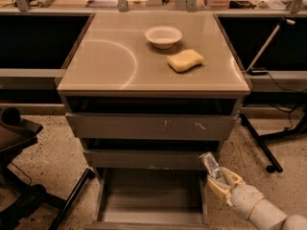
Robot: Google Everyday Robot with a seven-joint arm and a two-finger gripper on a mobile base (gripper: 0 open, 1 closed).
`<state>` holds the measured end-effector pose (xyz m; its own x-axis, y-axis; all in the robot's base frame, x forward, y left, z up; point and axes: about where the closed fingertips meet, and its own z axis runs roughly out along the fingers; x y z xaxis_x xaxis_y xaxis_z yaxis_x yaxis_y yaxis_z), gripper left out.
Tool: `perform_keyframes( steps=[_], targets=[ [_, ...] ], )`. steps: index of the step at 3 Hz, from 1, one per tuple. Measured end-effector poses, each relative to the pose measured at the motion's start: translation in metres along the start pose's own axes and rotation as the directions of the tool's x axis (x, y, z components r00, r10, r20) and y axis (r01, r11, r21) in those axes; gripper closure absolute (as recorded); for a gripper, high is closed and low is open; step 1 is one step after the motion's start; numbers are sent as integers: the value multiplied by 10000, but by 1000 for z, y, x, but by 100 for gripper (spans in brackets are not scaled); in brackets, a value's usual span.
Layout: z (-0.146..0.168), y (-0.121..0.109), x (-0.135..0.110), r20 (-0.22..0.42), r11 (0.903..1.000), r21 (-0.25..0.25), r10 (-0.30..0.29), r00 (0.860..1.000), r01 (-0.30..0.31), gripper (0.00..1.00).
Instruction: Place redbull can into bottom drawer
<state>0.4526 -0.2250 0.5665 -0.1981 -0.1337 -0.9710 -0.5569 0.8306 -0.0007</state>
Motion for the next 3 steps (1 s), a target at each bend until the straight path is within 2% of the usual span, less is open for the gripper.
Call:
perform_keyframes(
  steps=[1,3],
  targets=[
    [36,6,61,-788,10000,4,7,9969,-7,100],
    [41,8,65,-857,10000,-46,20,9963,-24,100]
  ],
)
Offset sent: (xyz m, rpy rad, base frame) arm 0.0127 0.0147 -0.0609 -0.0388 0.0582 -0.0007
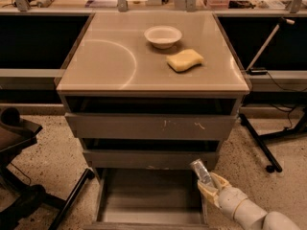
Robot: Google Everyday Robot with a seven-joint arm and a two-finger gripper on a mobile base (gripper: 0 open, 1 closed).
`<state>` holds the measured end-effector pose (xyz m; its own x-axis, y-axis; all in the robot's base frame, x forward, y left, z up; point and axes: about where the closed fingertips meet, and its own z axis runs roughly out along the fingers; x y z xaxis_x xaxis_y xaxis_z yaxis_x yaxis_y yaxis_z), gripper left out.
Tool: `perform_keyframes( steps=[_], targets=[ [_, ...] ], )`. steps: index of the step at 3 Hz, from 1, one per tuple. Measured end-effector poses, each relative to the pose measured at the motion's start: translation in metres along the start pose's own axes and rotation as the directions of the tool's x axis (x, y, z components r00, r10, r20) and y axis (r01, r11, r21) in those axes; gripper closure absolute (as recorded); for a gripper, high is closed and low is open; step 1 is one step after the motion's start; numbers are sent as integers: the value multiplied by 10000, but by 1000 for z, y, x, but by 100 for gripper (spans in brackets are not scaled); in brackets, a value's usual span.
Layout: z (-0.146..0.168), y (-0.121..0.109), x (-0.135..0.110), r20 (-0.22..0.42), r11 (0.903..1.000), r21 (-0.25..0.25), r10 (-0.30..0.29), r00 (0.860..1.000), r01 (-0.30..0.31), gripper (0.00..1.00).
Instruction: Place redbull can into bottom drawer
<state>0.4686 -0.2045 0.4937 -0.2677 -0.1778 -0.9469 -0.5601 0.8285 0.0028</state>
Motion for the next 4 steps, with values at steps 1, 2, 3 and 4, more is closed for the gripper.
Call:
perform_keyframes(
  steps=[1,2,3,4],
  targets=[
    [33,21,48,-654,9985,-554,-82,9978,45,100],
    [79,40,116,-1755,9921,-1253,-271,9841,50,100],
    [114,57,175,-2879,9817,-1898,-720,9550,168,100],
    [139,59,221,-3901,9823,-1873,-729,9179,-16,100]
  ],
)
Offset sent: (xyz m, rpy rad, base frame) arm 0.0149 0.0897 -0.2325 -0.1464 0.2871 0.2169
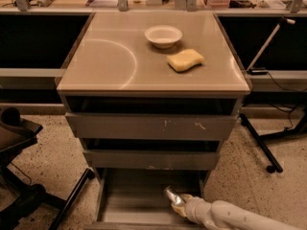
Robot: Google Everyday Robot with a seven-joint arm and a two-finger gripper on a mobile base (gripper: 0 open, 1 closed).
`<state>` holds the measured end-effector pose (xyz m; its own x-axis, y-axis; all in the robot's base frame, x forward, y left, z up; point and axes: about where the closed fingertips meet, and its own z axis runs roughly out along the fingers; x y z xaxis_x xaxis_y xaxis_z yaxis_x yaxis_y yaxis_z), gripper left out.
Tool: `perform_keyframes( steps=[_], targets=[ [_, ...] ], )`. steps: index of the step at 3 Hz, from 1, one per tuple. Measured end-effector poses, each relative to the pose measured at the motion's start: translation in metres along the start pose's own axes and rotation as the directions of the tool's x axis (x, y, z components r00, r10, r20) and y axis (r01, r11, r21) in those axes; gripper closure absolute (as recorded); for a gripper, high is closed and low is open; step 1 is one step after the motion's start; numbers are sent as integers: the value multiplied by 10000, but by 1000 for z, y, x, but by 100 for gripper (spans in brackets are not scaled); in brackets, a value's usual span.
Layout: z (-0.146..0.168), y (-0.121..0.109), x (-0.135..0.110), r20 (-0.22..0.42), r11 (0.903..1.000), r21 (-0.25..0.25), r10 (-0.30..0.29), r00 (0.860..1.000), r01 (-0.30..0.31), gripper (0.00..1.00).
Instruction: Place redbull can into bottom drawer
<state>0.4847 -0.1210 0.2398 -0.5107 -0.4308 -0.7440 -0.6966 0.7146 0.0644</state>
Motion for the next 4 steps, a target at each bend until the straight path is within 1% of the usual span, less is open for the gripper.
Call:
perform_keyframes(
  steps=[1,2,3,4],
  targets=[
    [6,4,-1,-80,9998,-117,-134,9999,133,100],
    [13,-1,10,-312,9999,-63,129,9994,-131,100],
    [31,-20,33,-908,9979,176,637,9938,-623,100],
    [45,-39,53,-1293,9914,450,1279,9833,-1230,100]
  ],
)
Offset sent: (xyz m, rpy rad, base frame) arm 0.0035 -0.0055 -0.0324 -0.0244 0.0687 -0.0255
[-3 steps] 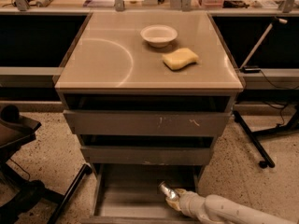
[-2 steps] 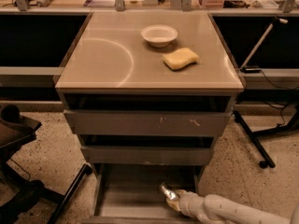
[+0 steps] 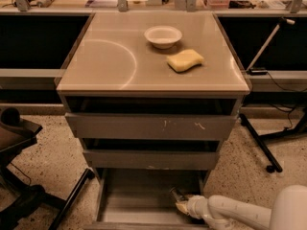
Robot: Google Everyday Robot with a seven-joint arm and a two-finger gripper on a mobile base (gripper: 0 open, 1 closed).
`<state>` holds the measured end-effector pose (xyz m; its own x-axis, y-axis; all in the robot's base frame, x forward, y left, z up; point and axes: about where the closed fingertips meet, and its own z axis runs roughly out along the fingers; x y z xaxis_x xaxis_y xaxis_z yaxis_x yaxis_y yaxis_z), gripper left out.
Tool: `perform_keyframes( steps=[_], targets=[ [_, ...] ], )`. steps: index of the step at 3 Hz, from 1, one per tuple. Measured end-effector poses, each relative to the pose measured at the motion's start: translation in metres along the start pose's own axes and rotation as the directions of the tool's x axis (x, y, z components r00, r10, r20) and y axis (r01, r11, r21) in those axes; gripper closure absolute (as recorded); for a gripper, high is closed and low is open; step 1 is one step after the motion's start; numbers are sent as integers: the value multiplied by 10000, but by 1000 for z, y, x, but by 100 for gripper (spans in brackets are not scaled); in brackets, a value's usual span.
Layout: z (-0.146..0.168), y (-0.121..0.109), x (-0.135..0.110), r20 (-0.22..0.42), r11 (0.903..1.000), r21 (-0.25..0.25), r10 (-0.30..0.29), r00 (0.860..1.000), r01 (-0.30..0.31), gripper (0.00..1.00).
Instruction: Place redbull can into bottom drawer
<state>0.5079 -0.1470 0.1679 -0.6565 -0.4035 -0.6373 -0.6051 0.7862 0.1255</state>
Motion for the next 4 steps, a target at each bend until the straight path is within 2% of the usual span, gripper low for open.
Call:
perform_keyframes(
  steps=[1,4],
  targets=[
    [0,-2,0,-13,10000,32,8,10000,-8,81],
    [0,-2,0,-13,10000,31,8,10000,-8,11]
  ],
)
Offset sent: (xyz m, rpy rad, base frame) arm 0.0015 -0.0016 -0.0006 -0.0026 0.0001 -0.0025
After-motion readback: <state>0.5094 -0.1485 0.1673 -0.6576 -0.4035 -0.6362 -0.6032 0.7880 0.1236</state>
